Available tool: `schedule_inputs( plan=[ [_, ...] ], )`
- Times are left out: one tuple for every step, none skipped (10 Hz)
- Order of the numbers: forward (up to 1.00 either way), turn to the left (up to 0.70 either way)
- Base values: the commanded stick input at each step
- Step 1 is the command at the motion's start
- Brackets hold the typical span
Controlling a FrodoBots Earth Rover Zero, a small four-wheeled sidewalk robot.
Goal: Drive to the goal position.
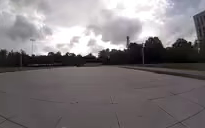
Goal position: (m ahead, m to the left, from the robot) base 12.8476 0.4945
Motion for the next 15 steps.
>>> schedule_inputs(
  plan=[
    [0.00, 0.00],
    [0.00, 0.00],
    [0.00, 0.00],
    [0.00, 0.00],
    [0.70, 0.00],
    [0.70, 0.00],
    [0.70, 0.00],
    [0.70, 0.00],
    [0.70, 0.00],
    [0.70, 0.00],
    [0.70, 0.00],
    [0.70, 0.00],
    [0.70, 0.00],
    [0.70, 0.00],
    [0.70, 0.00]
  ],
)
